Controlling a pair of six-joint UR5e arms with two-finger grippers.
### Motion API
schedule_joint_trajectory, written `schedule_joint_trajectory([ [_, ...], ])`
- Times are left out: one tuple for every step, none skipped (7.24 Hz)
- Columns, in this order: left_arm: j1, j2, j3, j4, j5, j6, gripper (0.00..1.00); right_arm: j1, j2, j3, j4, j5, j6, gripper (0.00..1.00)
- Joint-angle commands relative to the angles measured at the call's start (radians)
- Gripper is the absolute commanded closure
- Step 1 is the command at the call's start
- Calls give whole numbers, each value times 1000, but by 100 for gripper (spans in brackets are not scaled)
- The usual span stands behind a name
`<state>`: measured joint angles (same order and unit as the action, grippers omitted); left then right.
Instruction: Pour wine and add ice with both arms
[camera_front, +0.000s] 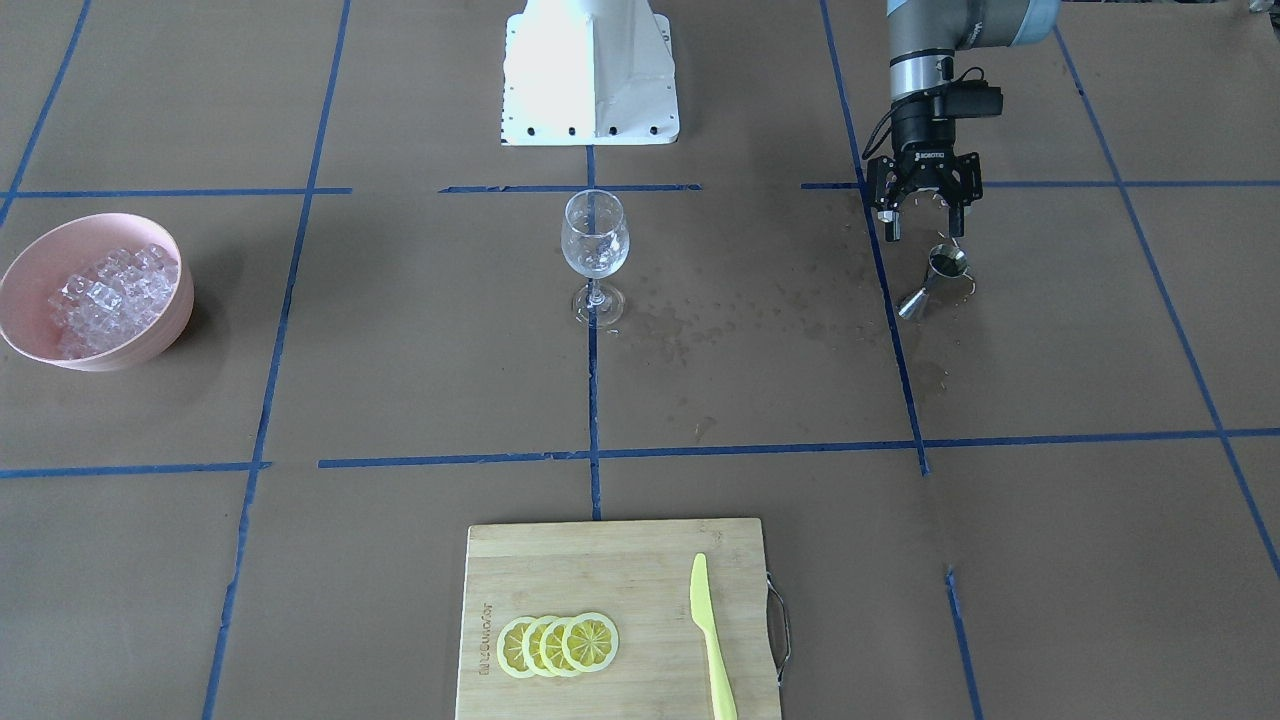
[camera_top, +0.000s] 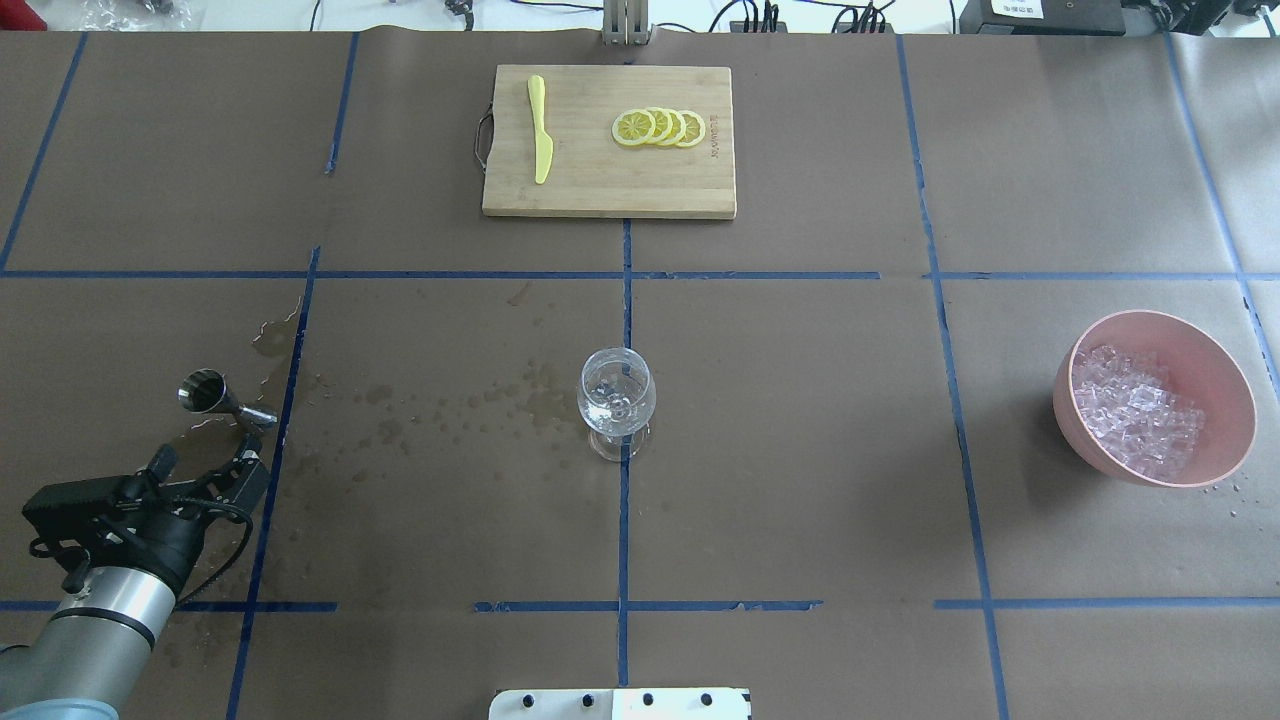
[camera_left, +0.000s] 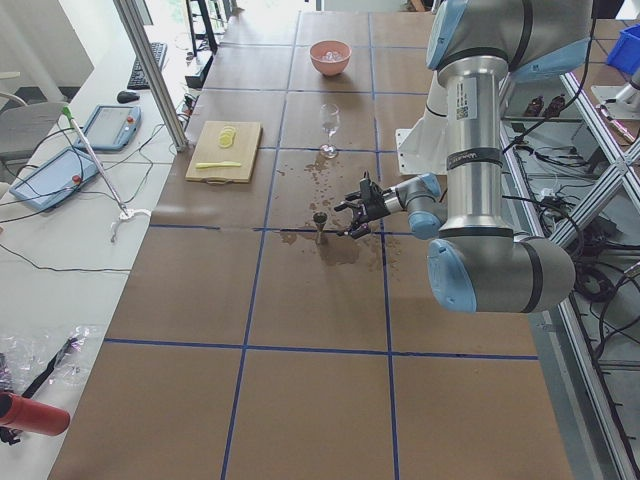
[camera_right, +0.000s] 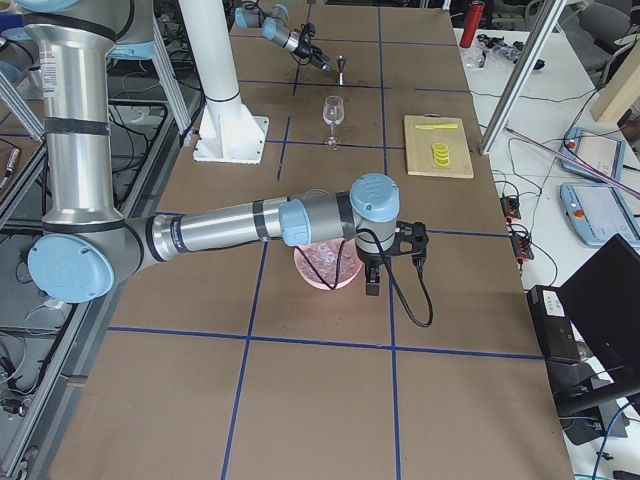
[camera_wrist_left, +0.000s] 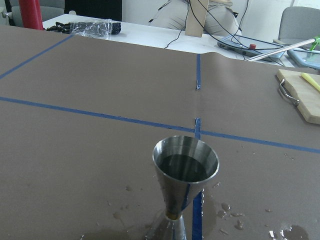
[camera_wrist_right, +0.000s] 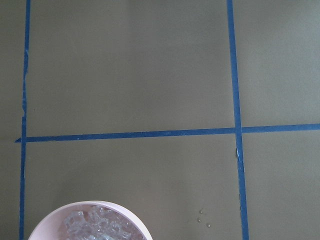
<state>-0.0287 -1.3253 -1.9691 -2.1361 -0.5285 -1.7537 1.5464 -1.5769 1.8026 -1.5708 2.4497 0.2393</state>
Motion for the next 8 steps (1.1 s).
schedule_joint_trajectory([
  [-4,-78,98,1,65,13,0,-6,0,1,0,8,2,0],
  [-10,-106,140,1,91,13,0,-9,0,3,0,9,5,0],
  [-17,-104,147,1,97,13,1,-11,1,3,0,9,15,0],
  [-22,-104,163,1,129,13,1,-15,3,11,0,9,32,0],
  [-42,-104,174,1,134,13,1,-28,3,26,0,8,58,0],
  [-54,-106,179,1,134,13,2,-34,3,32,0,8,69,0],
  [-65,-110,202,1,134,14,2,-42,5,34,0,6,72,0],
  [-71,-127,216,1,136,14,4,-45,20,34,0,6,92,0],
])
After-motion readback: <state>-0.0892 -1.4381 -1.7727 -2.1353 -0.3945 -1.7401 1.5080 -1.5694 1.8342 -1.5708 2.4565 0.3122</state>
